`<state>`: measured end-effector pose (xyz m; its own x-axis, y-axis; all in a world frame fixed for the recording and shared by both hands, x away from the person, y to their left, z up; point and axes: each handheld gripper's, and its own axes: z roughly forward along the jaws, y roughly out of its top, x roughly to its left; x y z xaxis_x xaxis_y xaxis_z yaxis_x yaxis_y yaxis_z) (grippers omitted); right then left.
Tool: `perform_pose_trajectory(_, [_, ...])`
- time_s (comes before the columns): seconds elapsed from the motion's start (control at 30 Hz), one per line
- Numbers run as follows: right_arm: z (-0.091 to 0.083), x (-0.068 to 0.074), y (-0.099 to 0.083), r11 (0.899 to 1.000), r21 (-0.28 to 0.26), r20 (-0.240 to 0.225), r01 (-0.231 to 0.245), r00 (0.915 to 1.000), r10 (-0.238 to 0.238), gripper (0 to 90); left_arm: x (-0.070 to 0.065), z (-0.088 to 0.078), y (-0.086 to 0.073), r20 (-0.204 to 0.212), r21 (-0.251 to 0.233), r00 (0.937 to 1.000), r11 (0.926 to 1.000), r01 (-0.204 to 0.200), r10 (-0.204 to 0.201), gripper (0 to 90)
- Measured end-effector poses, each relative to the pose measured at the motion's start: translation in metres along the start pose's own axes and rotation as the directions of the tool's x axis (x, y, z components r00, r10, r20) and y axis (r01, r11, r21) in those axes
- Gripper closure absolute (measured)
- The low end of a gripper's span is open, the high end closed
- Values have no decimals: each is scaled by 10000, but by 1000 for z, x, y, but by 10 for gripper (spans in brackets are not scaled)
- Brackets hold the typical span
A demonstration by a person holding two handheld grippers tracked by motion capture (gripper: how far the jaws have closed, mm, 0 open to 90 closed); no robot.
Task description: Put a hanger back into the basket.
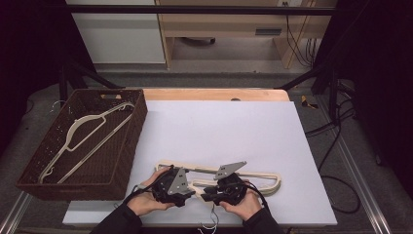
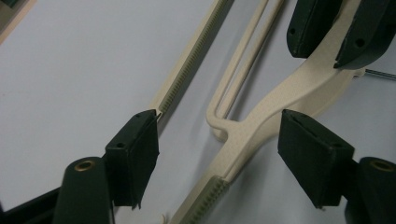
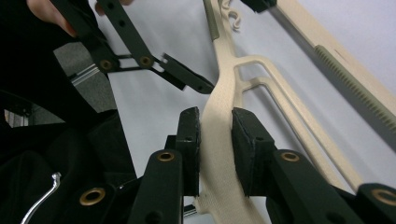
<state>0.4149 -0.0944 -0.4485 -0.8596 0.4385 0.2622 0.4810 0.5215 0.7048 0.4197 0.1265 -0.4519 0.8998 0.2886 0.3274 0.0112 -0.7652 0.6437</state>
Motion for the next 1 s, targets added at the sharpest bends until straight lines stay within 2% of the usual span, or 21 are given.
perform_pose_trajectory(0.07, [-1, -1, 1, 10000, -57, -17, 43, 10000, -43, 733, -1, 3, 2, 73, 71, 9998, 9998, -181, 180, 336])
perform_pose_trajectory(0.23, [-5, -1, 1, 9999, -105, -120, 22, 9999, -24, 733, -4, 9, 3, -106, 317, 9979, 9975, -639, 643, 407])
perform_pose_trajectory(0.37, [-6, -1, 2, 9999, -116, -139, -56, 9999, 54, 734, -5, 13, 4, -287, 523, 9958, 9950, -851, 867, 469])
perform_pose_trajectory(0.5, [-8, -1, 2, 9998, -195, -199, 63, 9998, -67, 733, -6, 13, 4, -274, 471, 9941, 9935, -1040, 1053, 564])
perform_pose_trajectory(0.57, [-8, -1, 3, 9998, -204, -132, -61, 9999, 58, 733, -7, 12, 5, -274, 508, 9928, 9921, -1151, 1166, 605])
perform_pose_trajectory(0.67, [-9, -1, 3, 9997, -260, -107, -8, 9999, 5, 732, -8, 12, 4, -273, 493, 9917, 9910, -1245, 1260, 670])
perform_pose_trajectory(0.7, [-9, -1, 3, 9995, -300, -106, 19, 9999, -22, 732, -8, 12, 5, -259, 646, 9905, 9890, -1334, 1353, 691])
perform_pose_trajectory(1.0, [-13, -1, 3, 9988, -467, -87, 110, 9999, -114, 725, -11, 11, 5, -483, 579, 9869, 9868, -1512, 1541, 731])
